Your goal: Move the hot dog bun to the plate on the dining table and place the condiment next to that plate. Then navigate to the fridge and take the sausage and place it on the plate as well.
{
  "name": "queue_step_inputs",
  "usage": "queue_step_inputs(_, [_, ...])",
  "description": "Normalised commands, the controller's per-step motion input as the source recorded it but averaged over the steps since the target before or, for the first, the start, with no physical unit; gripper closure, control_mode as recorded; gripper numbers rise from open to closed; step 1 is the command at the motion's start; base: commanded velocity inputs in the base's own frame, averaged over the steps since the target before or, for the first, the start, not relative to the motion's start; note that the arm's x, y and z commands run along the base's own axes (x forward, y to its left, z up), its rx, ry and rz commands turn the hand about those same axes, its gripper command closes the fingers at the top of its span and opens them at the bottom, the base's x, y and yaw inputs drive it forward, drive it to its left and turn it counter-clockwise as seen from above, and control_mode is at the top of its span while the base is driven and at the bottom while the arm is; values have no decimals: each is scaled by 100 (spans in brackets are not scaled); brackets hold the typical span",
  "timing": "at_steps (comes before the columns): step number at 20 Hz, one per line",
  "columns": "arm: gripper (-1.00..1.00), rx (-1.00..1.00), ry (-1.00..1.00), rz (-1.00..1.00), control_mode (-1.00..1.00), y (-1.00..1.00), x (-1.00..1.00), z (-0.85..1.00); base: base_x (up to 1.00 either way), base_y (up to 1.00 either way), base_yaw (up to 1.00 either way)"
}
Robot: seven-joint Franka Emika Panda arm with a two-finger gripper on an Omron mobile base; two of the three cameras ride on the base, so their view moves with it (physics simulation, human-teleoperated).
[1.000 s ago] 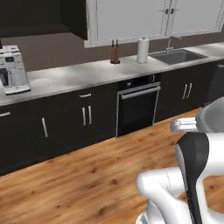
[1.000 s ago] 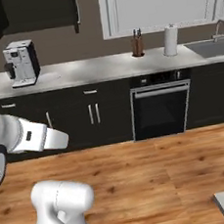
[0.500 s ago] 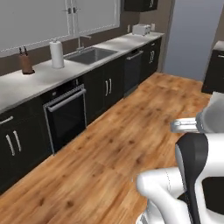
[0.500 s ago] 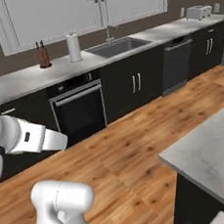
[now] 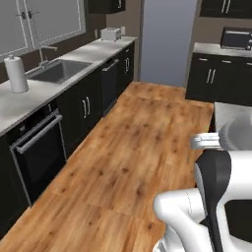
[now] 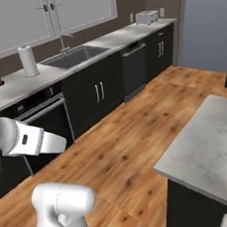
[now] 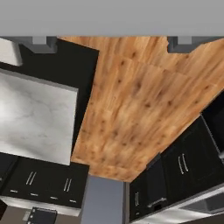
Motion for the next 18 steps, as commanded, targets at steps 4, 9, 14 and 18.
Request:
queue_step_inputs(4, [-100, 0, 0, 0, 100, 0, 0, 0, 46, 30, -50])
queue_step_inputs(9, [-100, 0, 0, 0, 100, 0, 0, 0, 33, 39, -56])
queue_step_inputs(14, [-100, 0, 0, 0, 100, 0, 0, 0, 31, 42, -54])
queue_step_inputs(18, [-100, 0, 0, 0, 100, 0, 0, 0, 50, 54, -47])
